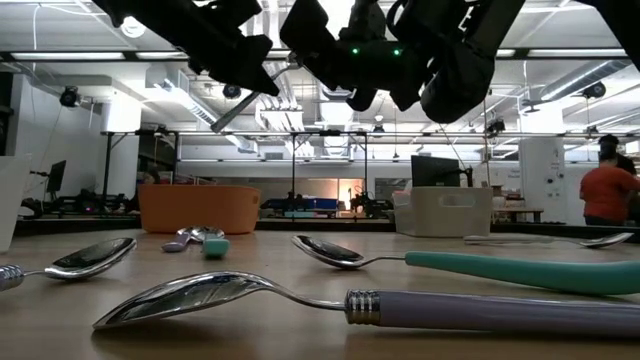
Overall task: Sort silverware by color (type)
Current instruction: Put the bottom left blue patterned spoon into the orange bin
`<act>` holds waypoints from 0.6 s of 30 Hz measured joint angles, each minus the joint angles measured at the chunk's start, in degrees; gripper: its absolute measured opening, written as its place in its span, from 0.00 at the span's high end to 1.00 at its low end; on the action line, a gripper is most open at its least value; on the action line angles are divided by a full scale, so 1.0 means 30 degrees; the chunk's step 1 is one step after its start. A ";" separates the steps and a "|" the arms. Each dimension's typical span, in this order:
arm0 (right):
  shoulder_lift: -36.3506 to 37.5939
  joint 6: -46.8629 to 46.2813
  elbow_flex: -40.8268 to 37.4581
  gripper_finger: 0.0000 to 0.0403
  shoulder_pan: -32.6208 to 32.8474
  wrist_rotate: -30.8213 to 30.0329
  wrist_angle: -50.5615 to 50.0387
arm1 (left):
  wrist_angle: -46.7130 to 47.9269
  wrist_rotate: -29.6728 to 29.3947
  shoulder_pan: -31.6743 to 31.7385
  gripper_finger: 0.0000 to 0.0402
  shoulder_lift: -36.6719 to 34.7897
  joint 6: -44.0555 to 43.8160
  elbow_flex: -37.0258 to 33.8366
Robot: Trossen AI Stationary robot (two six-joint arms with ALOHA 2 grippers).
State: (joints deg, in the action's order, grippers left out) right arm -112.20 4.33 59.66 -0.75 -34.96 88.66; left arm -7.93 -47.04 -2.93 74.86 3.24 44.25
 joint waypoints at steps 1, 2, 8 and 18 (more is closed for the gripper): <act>0.0000 0.0042 0.0000 0.95 -0.0010 0.0013 -0.0071 | 0.0017 0.0141 -0.0012 0.96 -0.0006 -0.0238 0.0000; 0.0000 0.0063 0.0000 0.94 -0.0013 0.0013 -0.0103 | 0.0029 0.0348 -0.0011 0.97 -0.0057 -0.0567 0.0000; 0.0007 0.0081 -0.0015 0.83 0.0004 0.0135 -0.0536 | 0.1852 0.1490 0.0037 0.98 -0.0652 -0.1935 0.0719; 0.2962 0.0285 -0.0364 0.64 0.0000 -0.0500 -0.6829 | 1.0216 0.3697 0.1886 0.98 -0.1558 -0.0953 0.4016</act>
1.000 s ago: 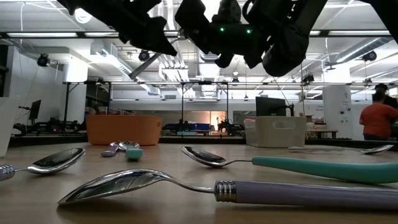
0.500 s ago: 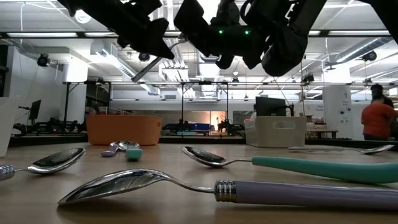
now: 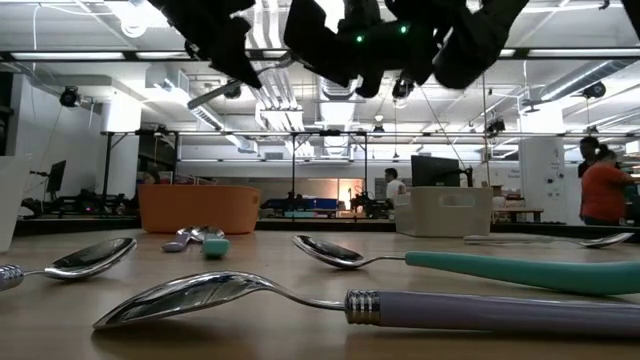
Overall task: Sort silverware by color (type)
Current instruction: Put the bottom left blue patterned spoon into the orange bin
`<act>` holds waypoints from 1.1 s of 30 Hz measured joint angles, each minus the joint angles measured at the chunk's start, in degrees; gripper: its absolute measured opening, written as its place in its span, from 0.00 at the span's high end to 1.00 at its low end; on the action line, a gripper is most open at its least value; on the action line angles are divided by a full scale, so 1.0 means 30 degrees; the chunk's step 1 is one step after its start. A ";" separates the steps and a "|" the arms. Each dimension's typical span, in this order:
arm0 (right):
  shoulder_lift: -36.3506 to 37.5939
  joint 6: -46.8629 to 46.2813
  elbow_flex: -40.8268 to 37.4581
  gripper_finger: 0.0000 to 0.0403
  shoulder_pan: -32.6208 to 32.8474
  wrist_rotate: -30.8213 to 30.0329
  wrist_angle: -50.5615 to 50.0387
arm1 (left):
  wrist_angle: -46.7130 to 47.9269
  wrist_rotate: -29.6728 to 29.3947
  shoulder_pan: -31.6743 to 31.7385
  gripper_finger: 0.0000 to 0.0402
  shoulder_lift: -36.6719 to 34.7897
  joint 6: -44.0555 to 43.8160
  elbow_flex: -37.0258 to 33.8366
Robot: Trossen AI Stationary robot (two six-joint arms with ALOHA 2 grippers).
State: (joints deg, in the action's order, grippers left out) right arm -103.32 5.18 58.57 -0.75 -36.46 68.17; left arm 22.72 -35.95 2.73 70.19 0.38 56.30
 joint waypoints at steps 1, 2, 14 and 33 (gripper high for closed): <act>0.0470 -0.0002 -0.0047 0.62 0.0000 0.0005 -0.1062 | 0.0730 0.0294 0.0476 0.98 -0.0145 0.0287 0.0207; 0.0978 -0.0046 -0.0173 0.61 0.0000 -0.0044 -0.2144 | 0.1391 0.0616 0.0995 0.98 -0.0287 0.0595 0.0367; 0.7505 -0.1708 -0.0357 0.58 0.0000 0.0296 -1.7480 | 0.6813 0.8620 0.9707 0.98 0.0409 0.7380 0.0355; 0.8204 0.3134 -0.0539 0.58 -0.2121 0.0549 -2.2559 | 1.1538 0.9883 1.4320 0.98 0.7758 1.0929 0.4481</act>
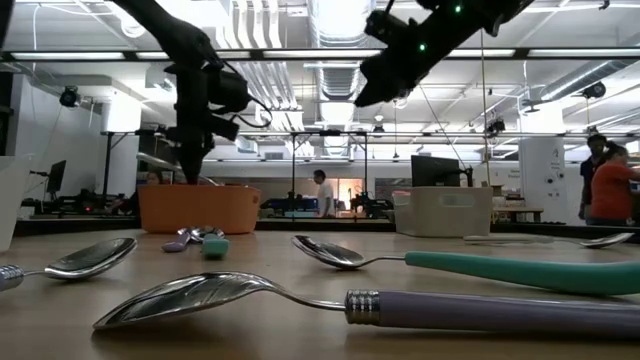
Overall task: Sort silverware by color (type)
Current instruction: Put the bottom left blue patterned spoon into the orange bin
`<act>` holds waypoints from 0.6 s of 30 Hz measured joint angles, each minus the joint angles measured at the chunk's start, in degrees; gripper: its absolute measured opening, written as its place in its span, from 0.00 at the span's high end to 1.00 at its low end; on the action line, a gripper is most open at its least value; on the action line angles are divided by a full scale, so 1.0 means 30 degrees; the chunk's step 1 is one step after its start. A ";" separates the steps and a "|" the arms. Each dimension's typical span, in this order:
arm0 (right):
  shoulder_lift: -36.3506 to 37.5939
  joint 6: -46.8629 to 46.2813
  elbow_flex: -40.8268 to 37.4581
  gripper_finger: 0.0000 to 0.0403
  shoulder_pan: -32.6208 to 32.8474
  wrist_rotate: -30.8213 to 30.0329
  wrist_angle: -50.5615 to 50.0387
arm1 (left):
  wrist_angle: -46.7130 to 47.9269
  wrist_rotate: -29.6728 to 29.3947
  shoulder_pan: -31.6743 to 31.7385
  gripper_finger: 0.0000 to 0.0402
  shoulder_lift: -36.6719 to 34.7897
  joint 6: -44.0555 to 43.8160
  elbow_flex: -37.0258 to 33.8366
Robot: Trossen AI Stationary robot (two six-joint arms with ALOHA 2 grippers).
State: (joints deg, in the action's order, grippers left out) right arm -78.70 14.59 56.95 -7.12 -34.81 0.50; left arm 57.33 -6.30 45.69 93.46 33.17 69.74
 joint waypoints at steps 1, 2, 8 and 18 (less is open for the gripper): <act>-0.0047 0.0206 -0.0007 0.58 -0.0297 0.0395 -0.0032 | 0.0220 0.0020 0.0000 0.98 0.0247 0.0058 0.0264; -0.0113 0.0485 -0.0016 0.58 -0.0647 0.0993 -0.0028 | 0.0401 0.0029 0.0000 0.98 0.0493 0.0188 0.0498; -0.0705 0.1975 -0.0029 0.58 -0.2975 0.5432 0.1952 | 0.0503 0.0380 0.0073 0.97 0.1121 0.1445 0.1074; -0.0944 0.1942 -0.0036 0.58 -0.5245 0.7270 0.3909 | -0.0187 0.1887 0.0122 0.97 0.1335 0.1756 0.0590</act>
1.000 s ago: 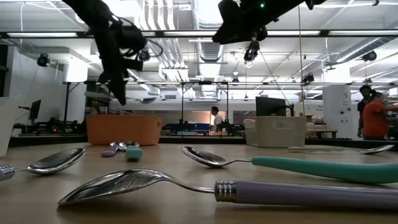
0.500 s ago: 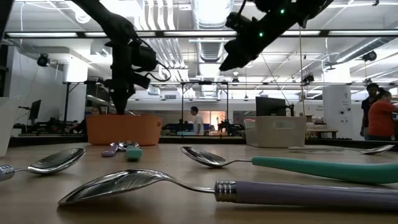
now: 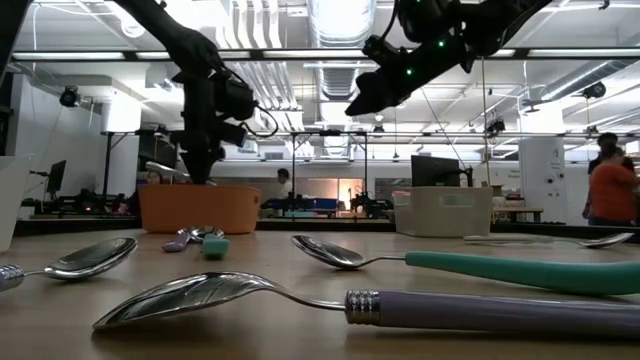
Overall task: Sort silverware by color (type)
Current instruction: Put the bottom left blue patterned spoon into the orange bin
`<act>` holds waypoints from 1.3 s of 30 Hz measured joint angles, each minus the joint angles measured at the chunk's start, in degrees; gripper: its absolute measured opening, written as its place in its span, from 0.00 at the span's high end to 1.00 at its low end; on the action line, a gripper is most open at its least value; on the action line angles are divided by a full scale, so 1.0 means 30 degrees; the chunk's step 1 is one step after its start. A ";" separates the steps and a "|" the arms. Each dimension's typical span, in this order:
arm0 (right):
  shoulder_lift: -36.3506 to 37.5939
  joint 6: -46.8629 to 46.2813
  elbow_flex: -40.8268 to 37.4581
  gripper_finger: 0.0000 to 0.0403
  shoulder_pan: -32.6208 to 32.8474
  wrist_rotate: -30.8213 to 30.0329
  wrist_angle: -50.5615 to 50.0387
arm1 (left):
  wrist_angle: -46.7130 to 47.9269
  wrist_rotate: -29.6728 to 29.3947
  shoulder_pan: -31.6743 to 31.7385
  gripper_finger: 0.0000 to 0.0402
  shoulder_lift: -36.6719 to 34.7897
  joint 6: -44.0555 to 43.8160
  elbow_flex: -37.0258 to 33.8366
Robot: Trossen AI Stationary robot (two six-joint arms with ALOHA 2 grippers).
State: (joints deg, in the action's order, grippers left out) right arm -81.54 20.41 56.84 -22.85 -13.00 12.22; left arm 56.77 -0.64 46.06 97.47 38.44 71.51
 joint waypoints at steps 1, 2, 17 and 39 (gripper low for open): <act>0.0000 0.0072 0.0000 0.58 -0.0153 -0.0004 0.0399 | -0.0011 -0.0020 0.0042 0.97 0.0000 -0.0089 -0.0087; 0.0000 0.0208 0.0000 0.58 -0.0319 0.0000 0.0767 | -0.0080 -0.0029 0.0078 0.97 0.0000 -0.0228 -0.0177; 0.0000 0.1691 0.0000 0.58 -0.2856 -0.0004 0.2717 | -0.0428 -0.0762 0.0618 0.97 0.0128 -0.2056 -0.0417; 0.0007 0.2645 0.0000 0.58 -0.5444 0.0209 0.4264 | -0.0495 -0.0449 0.0614 0.97 0.1523 -0.4524 -0.0424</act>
State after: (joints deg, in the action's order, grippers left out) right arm -81.52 28.35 56.84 -39.19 -12.38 25.02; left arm 55.29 -1.99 47.90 102.04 24.87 70.24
